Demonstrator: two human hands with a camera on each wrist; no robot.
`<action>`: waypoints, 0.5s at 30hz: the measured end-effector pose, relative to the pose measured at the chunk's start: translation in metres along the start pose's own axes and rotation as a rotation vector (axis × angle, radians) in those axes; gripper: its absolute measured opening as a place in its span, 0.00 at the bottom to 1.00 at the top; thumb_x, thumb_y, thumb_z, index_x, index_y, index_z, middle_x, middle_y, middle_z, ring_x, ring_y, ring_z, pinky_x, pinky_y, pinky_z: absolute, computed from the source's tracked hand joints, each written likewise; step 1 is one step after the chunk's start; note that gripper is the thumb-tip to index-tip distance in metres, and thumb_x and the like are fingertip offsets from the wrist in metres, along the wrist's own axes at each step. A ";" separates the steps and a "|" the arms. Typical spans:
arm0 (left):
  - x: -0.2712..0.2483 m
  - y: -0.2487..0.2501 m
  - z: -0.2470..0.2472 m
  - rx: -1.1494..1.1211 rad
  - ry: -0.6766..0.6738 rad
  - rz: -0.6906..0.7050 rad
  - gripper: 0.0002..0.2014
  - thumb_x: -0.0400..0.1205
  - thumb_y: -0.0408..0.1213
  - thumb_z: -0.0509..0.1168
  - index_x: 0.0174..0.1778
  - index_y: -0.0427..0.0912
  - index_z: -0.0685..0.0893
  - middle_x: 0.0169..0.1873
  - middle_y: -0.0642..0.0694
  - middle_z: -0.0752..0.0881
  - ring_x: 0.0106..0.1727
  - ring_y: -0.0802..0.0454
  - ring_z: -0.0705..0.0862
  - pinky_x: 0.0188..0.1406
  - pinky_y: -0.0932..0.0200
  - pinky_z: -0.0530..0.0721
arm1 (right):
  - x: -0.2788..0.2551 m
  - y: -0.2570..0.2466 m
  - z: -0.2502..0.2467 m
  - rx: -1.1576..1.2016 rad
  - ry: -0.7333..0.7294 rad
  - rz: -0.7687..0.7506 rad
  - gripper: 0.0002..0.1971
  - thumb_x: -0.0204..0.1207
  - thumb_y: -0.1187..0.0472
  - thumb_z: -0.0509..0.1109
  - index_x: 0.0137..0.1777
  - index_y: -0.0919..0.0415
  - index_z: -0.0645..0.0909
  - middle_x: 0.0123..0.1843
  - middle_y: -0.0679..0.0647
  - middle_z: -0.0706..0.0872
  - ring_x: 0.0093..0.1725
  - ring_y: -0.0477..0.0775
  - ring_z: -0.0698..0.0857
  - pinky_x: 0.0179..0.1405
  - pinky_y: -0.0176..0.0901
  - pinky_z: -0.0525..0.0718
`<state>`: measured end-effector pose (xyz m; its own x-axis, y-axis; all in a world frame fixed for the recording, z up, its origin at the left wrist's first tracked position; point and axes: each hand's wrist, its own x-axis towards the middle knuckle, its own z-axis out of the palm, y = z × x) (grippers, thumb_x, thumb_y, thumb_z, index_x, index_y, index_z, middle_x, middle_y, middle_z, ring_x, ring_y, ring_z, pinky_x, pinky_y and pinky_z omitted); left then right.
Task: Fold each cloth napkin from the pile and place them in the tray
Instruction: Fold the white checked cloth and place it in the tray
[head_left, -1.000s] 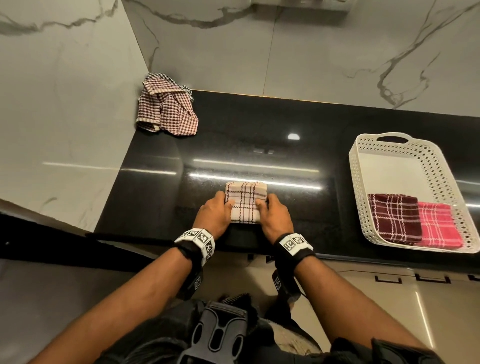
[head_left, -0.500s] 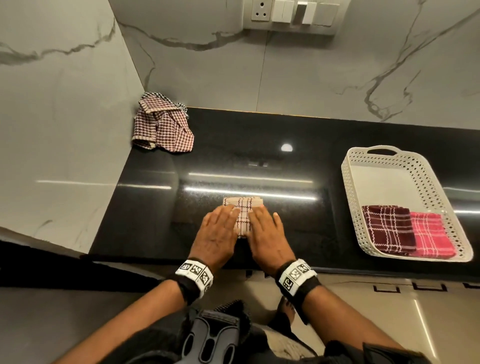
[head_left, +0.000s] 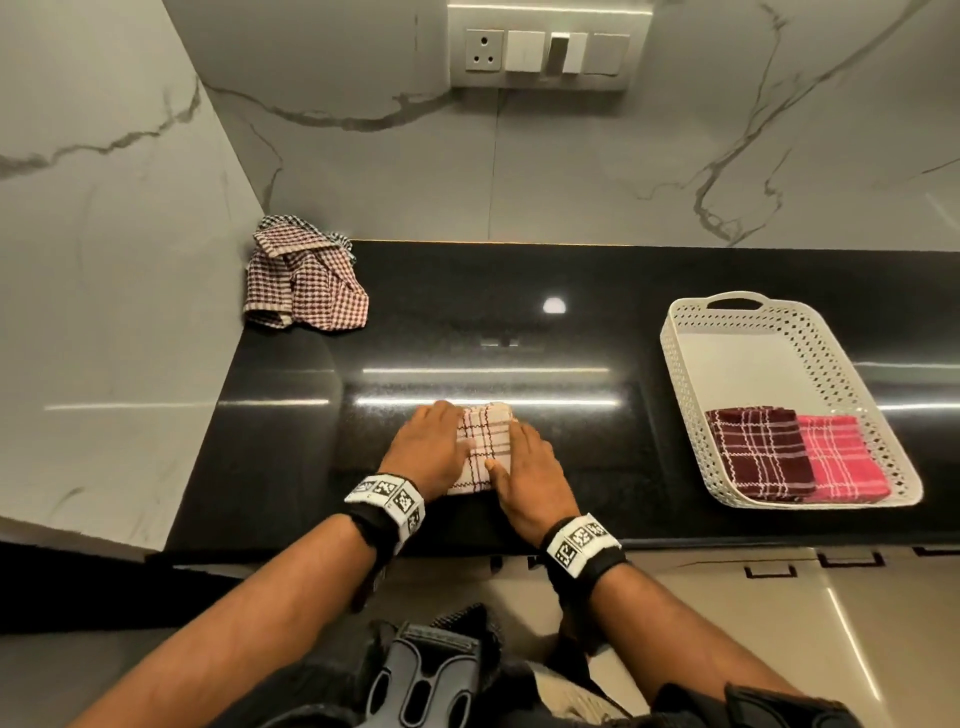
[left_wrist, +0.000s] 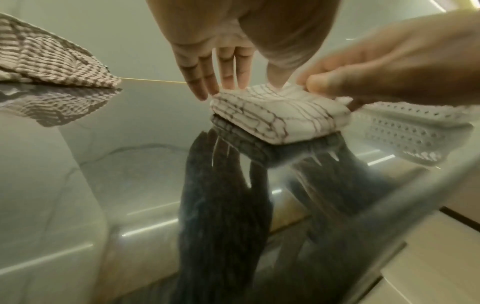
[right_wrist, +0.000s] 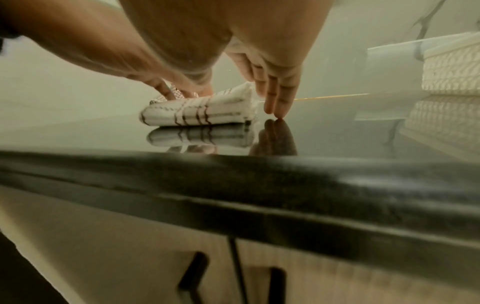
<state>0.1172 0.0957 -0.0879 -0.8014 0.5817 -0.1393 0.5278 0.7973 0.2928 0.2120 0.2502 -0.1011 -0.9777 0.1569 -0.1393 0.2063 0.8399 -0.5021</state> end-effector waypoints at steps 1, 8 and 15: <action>0.006 -0.003 -0.004 -0.028 -0.010 -0.052 0.29 0.83 0.52 0.64 0.77 0.42 0.68 0.73 0.44 0.72 0.71 0.43 0.72 0.73 0.45 0.73 | -0.005 0.000 0.000 -0.033 0.029 0.044 0.26 0.85 0.47 0.60 0.79 0.58 0.66 0.73 0.58 0.74 0.69 0.61 0.74 0.68 0.58 0.77; 0.033 -0.010 -0.020 -0.242 -0.269 -0.323 0.28 0.70 0.45 0.82 0.62 0.44 0.79 0.59 0.47 0.82 0.56 0.48 0.84 0.57 0.50 0.84 | -0.005 0.012 -0.001 -0.043 -0.047 0.092 0.15 0.85 0.49 0.58 0.62 0.57 0.80 0.57 0.58 0.81 0.56 0.59 0.82 0.58 0.57 0.83; 0.036 -0.003 -0.023 -0.355 -0.504 -0.274 0.15 0.71 0.43 0.80 0.51 0.47 0.87 0.48 0.50 0.91 0.51 0.52 0.89 0.60 0.49 0.86 | -0.017 0.038 -0.023 0.102 -0.124 0.102 0.14 0.85 0.49 0.62 0.58 0.55 0.84 0.51 0.55 0.78 0.52 0.58 0.83 0.57 0.54 0.83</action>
<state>0.0799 0.1106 -0.0726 -0.6180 0.4388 -0.6523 0.1309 0.8756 0.4650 0.2357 0.2918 -0.0983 -0.9406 0.1680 -0.2952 0.3133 0.7646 -0.5633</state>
